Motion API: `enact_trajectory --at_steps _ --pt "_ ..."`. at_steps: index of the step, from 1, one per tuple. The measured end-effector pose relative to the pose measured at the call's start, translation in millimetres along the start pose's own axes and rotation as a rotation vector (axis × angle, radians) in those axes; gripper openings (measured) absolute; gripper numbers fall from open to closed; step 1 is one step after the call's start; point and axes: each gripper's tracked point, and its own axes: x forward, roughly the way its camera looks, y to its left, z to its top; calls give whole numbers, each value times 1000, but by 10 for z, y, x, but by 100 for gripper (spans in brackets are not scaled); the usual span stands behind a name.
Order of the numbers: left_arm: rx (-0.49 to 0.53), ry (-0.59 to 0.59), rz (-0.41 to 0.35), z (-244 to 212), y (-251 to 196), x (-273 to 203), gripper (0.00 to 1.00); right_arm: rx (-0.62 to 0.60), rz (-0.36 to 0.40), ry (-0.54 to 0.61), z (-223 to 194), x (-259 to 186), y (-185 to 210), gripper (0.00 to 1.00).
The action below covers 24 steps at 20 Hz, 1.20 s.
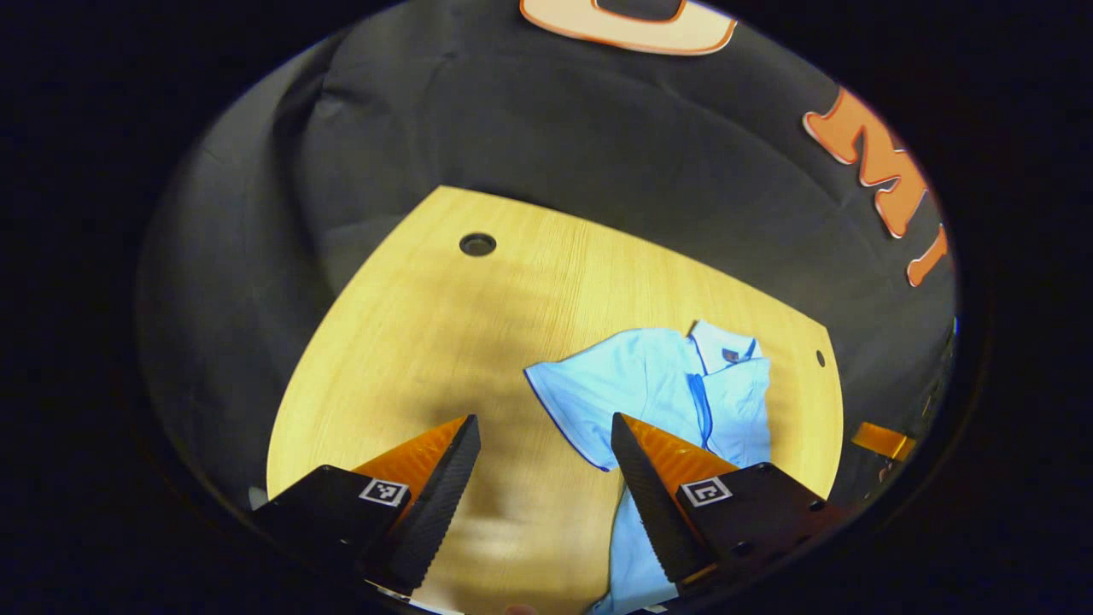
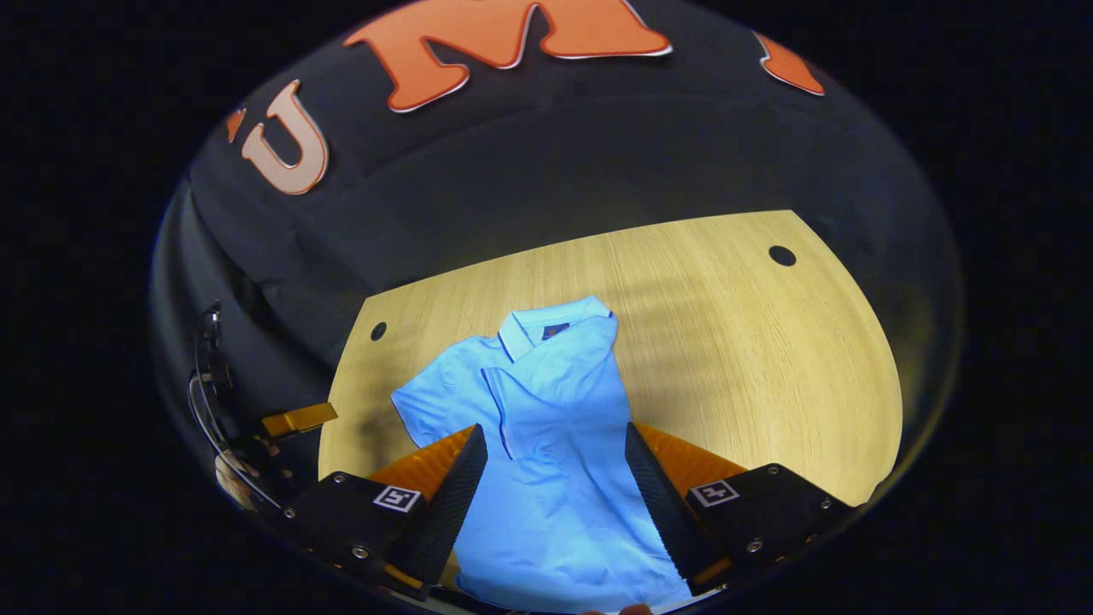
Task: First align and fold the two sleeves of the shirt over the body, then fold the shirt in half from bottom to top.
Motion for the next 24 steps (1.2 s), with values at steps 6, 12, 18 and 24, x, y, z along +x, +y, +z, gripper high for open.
enact_trajectory --at_steps 6,12,18,24 --pt "4 165 76 -104 -195 627 100 88 -36 22 -192 -84 -682 99" --pt "9 251 179 -266 -168 1031 100 174 -74 49 -365 -120 -1288 99" --pt "-25 287 226 -394 -118 1168 100 216 -86 72 -459 -71 -1571 99" --pt "-18 281 217 -398 -212 1211 84 210 -89 75 -460 -9 -1625 99"
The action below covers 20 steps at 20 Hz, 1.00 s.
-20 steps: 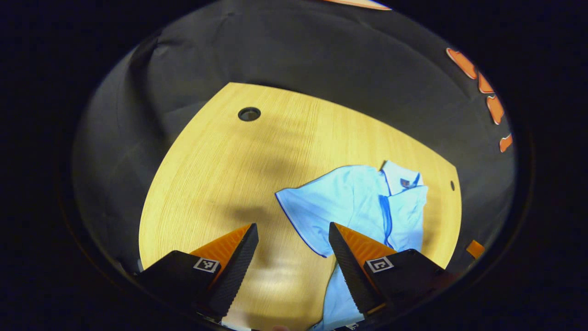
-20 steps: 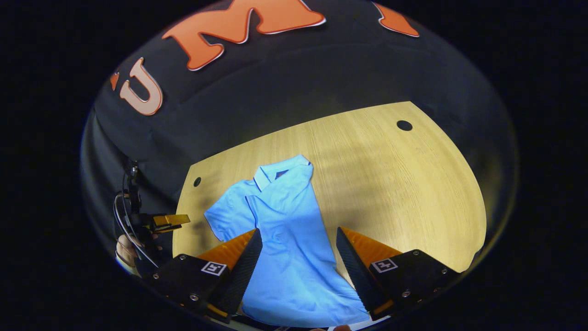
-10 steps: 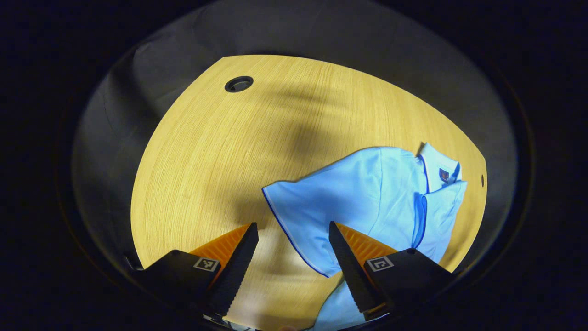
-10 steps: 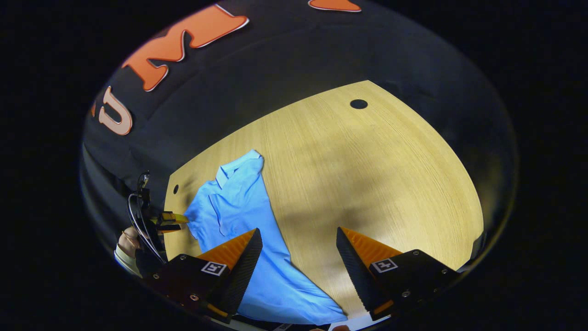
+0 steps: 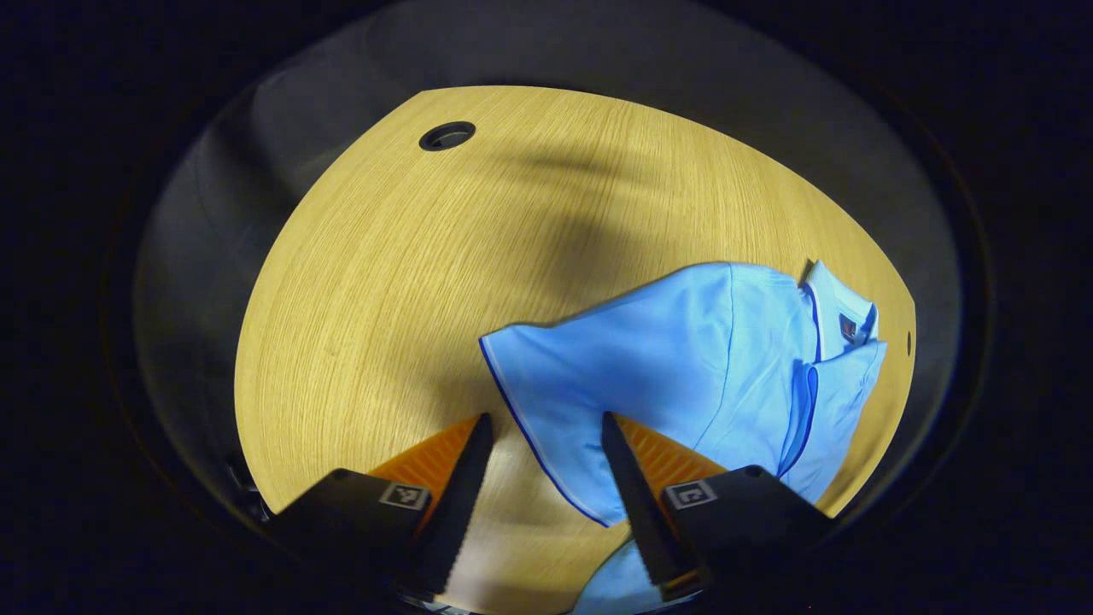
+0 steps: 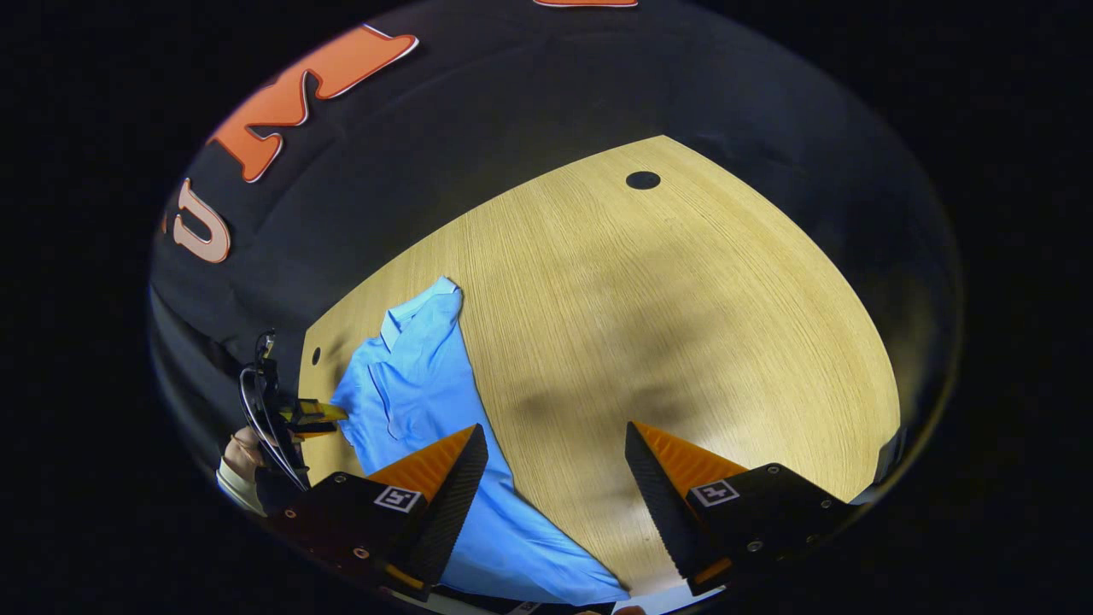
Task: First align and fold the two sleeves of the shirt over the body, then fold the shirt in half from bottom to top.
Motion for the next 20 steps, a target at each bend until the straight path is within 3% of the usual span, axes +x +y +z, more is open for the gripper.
enact_trajectory --at_steps 1,2,3,4,5,7,8,11,15,17,20 --pt "10 0 -6 -4 -32 19 70 -4 -2 3 -9 12 -1 98" --pt "19 1 -12 0 -82 17 63 -6 -1 6 -14 15 15 99" --pt "33 -2 -25 26 -128 17 41 -8 1 7 -16 21 22 99" --pt "51 4 -25 -17 -151 27 32 -7 1 7 -26 25 32 98" --pt "66 -4 -22 11 -155 23 13 -4 1 5 -26 25 44 98" --pt "102 -38 -41 110 -168 12 13 -2 5 -1 -17 11 75 98" --pt "112 -41 -43 85 -175 8 6 -1 7 -2 -25 10 90 98" --pt "148 -68 -49 141 -185 -138 5 -2 9 -1 -41 -8 121 99" --pt "276 -144 -73 344 -349 -586 5 -19 -17 -18 -38 -26 96 99" --pt "305 -179 -112 483 -571 -807 5 -35 -38 -34 -32 -43 68 99" --pt "341 -193 -227 646 -1107 -1118 5 -37 -37 -38 -51 -101 76 98"
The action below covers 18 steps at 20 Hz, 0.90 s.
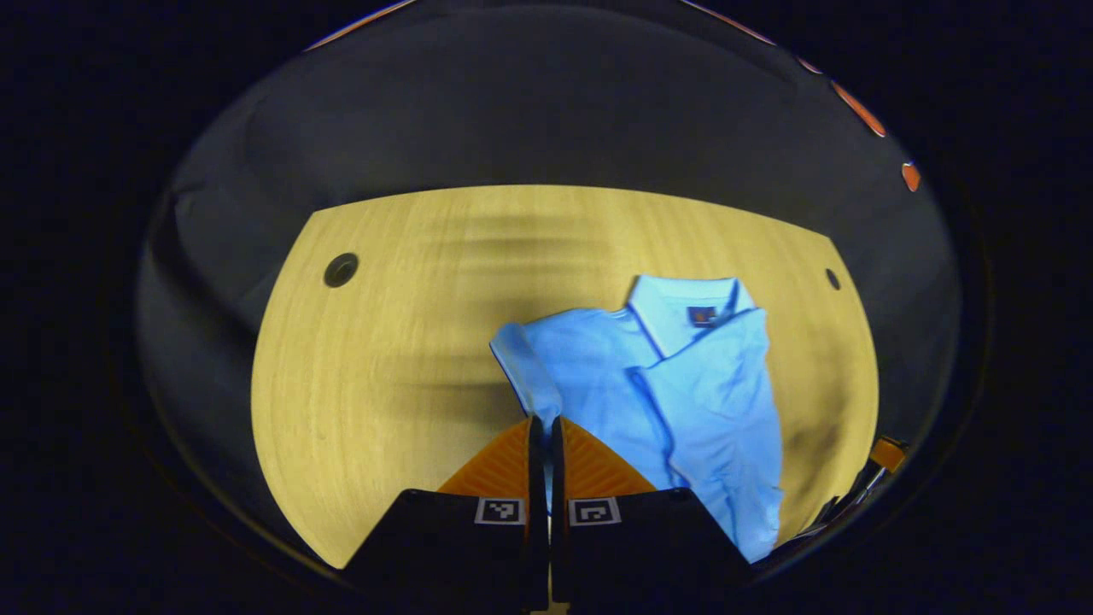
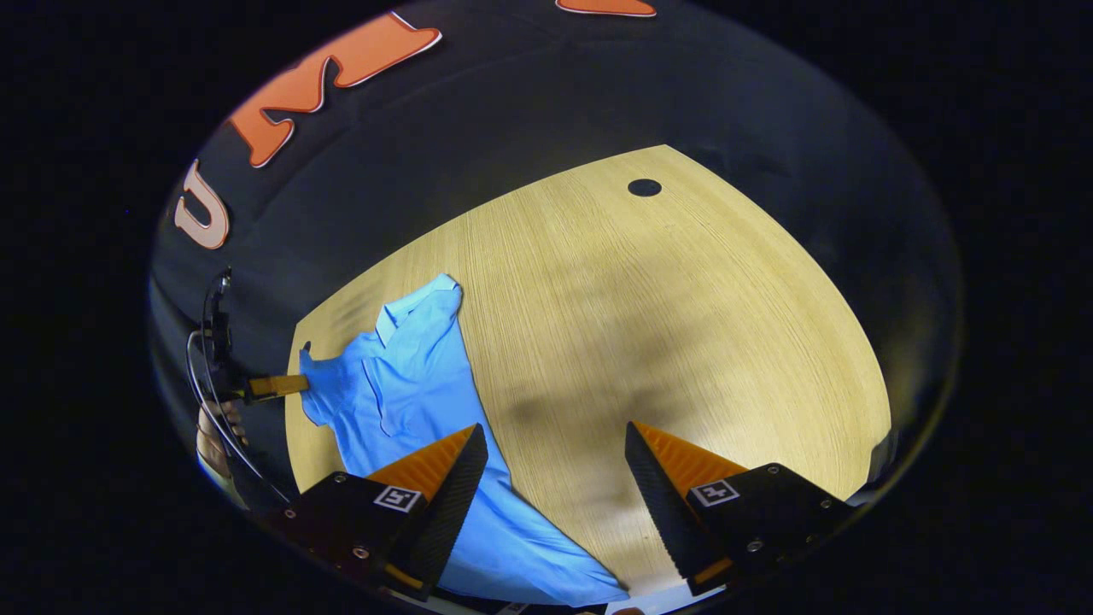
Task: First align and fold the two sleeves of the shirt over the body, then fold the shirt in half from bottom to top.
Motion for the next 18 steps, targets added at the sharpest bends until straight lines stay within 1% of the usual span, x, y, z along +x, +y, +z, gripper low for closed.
enact_trajectory --at_steps 3,6,7,8,9,14,16,17,18 --pt "82 -14 -74 389 -434 -50 5 7 -5 -13 0 -58 -37 98" --pt "122 10 -143 750 -815 23 5 8 -9 -26 -20 -85 -78 99" --pt "129 18 -161 338 -909 -117 5 15 -9 -22 -53 -97 -107 98" --pt "139 28 -178 548 -1166 41 5 26 -9 -18 -91 -128 -149 98" --pt "149 37 -191 629 -1243 71 5 37 -12 -16 -122 -134 -191 98" --pt "178 72 -245 555 -1762 198 5 77 -39 -9 -182 -125 -390 98" --pt "171 90 -245 515 -1880 263 5 88 -43 -4 -201 -109 -454 98" --pt "162 114 -226 466 -1893 311 6 91 -43 -1 -213 -111 -476 99" --pt "147 135 -218 417 -1898 314 5 93 -42 0 -214 -103 -487 99"
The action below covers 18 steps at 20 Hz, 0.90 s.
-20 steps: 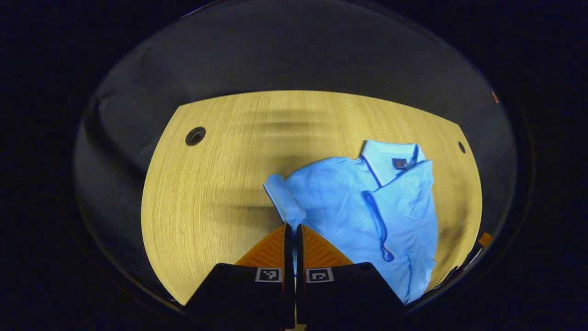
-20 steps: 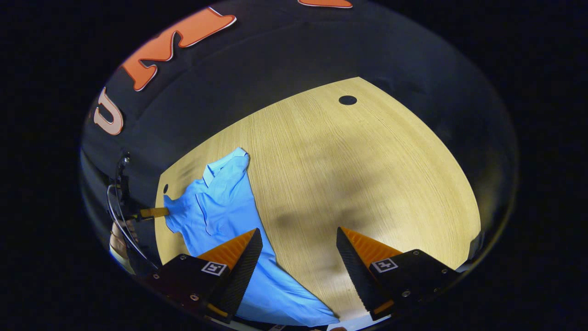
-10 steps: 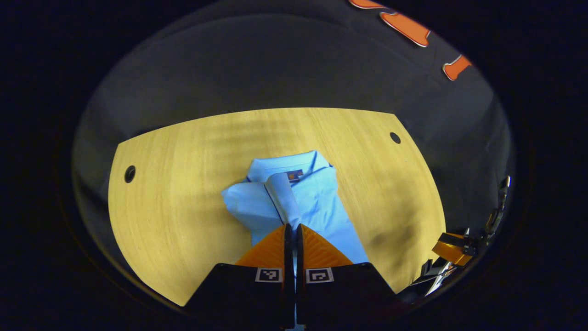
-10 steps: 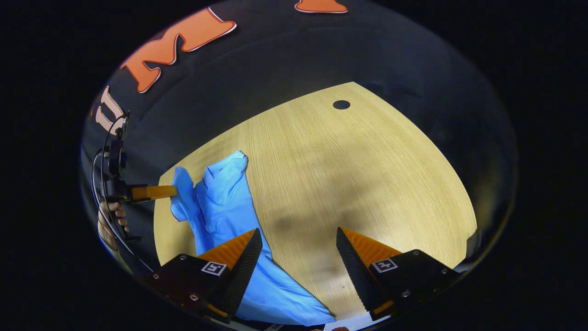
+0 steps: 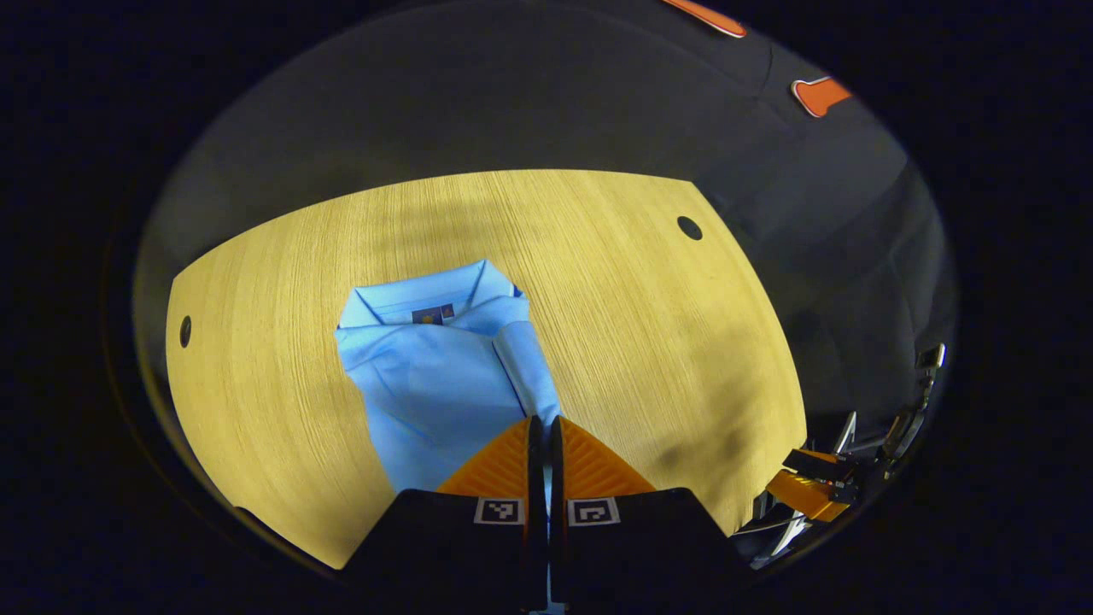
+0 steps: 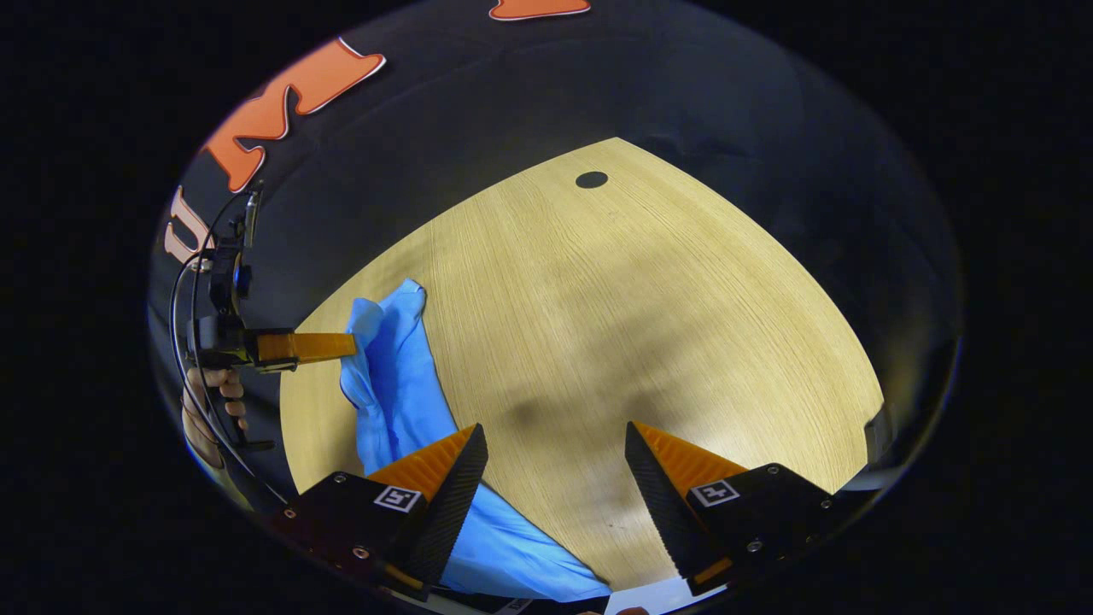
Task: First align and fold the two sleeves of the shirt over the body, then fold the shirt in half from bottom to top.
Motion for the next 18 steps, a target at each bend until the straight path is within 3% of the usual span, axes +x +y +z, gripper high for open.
enact_trajectory --at_steps 4,8,10,13,18 --pt "-35 24 -7 -88 -57 176 5 -14 6 18 -67 27 -36 99" --pt "-45 6 -48 -106 -204 209 22 -29 10 35 -131 35 -62 99" --pt "-51 -12 -57 -133 -250 177 35 -43 14 41 -150 41 -40 98" --pt "-45 -47 -18 -212 -185 51 100 -77 29 51 -225 24 20 99" --pt "-65 -112 79 -533 134 -361 100 -177 60 88 -414 75 234 99"
